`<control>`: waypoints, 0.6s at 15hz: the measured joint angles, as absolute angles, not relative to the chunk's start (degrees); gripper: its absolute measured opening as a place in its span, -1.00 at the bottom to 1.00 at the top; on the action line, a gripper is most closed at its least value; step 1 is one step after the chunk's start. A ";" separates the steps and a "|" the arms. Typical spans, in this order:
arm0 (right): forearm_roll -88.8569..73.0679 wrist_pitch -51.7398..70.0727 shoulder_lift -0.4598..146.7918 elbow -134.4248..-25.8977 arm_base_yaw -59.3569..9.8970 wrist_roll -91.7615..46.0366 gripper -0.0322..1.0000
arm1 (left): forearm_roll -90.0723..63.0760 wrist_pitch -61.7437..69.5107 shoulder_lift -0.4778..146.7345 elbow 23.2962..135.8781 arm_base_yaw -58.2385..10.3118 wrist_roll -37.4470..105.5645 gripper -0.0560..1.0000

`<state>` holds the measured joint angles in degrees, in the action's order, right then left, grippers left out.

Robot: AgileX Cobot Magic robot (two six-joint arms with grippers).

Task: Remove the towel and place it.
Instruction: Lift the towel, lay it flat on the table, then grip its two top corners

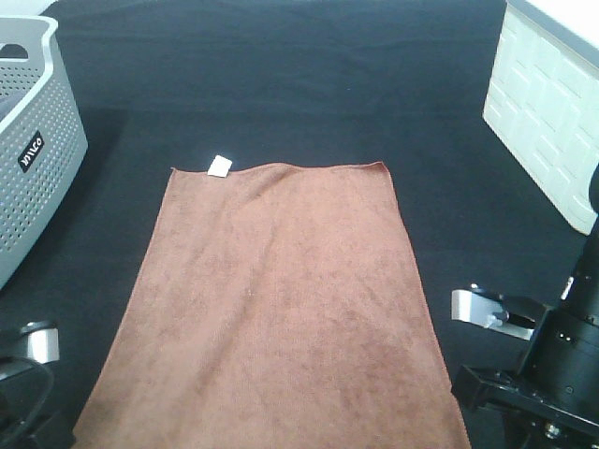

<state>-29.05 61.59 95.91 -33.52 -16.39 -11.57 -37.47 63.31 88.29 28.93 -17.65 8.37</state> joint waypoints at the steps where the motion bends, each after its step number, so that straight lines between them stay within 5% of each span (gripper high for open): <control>1: -29.05 61.08 96.26 -33.52 -16.39 -11.69 -0.94 | -37.47 62.28 88.87 28.99 -17.65 8.37 -0.89; 9: -30.71 56.09 98.09 -33.52 -16.33 -16.56 -0.94 | -34.89 58.67 93.39 32.09 -17.65 8.37 -0.89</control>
